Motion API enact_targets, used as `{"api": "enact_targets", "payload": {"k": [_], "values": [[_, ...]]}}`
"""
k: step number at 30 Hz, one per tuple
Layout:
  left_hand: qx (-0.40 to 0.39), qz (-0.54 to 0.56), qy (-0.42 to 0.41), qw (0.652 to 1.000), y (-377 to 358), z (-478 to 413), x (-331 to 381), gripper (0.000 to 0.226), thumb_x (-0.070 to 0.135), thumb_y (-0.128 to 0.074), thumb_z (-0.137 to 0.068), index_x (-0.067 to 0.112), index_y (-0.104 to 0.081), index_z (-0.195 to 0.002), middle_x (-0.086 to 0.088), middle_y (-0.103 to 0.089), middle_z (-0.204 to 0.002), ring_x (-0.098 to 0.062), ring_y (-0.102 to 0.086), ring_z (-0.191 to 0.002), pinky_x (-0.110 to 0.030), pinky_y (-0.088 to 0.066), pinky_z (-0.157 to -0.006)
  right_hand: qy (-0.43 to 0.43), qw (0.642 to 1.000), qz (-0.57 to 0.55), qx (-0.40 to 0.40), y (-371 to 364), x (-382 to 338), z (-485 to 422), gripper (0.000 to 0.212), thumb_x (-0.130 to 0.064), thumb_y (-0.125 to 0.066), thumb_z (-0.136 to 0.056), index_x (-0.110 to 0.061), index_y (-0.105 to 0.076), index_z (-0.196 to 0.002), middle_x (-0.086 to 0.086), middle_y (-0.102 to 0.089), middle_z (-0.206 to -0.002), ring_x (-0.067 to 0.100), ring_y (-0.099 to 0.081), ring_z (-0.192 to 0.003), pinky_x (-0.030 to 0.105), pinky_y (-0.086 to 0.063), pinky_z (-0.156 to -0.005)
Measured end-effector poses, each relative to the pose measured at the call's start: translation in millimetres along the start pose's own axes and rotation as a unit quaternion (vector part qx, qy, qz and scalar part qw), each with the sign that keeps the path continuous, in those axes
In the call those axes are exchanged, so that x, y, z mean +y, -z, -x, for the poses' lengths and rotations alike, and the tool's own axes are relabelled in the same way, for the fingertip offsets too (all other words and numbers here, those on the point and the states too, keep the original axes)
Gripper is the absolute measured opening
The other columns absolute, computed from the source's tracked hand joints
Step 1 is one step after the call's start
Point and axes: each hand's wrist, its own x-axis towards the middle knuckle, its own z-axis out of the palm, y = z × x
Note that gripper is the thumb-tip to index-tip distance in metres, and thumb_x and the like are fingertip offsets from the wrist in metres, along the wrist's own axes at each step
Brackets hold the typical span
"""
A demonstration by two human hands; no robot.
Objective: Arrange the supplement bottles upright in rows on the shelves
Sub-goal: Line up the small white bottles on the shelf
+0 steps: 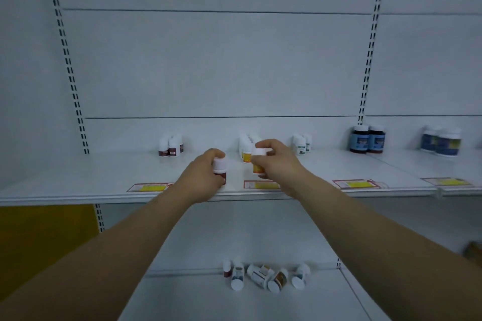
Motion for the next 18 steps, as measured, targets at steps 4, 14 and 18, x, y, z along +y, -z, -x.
{"api": "enact_targets", "payload": {"k": [4, 14, 18], "values": [[-0.01, -0.021, -0.01, 1.0, -6, -17, -10, 0.05, 0.007, -0.064, -0.081, 0.024, -0.046, -0.125, -0.009, -0.058, -0.111, -0.021, -0.054, -0.081, -0.027, -0.044, -0.07, 0.021, 0.987, 0.157, 0.003, -5, 14, -26, 0.028, -0.019, -0.069, -0.082, -0.028, -0.052, -0.103, 0.004, -0.059, -0.101, 0.016, -0.059, -0.077, 0.019, -0.048, -0.061], [0.038, -0.053, -0.037, 0.997, -19, -29, -31, 0.053, 0.014, -0.06, -0.087, 0.027, -0.041, -0.135, -0.007, -0.058, -0.123, -0.022, -0.056, -0.101, -0.025, -0.04, -0.081, 0.041, 0.948, 0.315, 0.016, -13, 28, -69, 0.044, -0.022, -0.067, -0.083, -0.016, -0.041, -0.119, 0.012, -0.059, -0.115, 0.024, -0.052, -0.09, 0.03, -0.041, -0.075], [0.041, -0.055, -0.039, 0.997, -20, -30, -32, 0.053, 0.013, -0.06, -0.086, 0.026, -0.041, -0.134, -0.006, -0.059, -0.122, -0.022, -0.056, -0.1, -0.025, -0.038, -0.081, 0.05, 0.941, 0.334, 0.018, -12, 31, -76, 0.044, -0.02, -0.064, -0.084, -0.012, -0.04, -0.12, 0.014, -0.059, -0.111, 0.025, -0.051, -0.086, 0.029, -0.039, -0.073]]}}
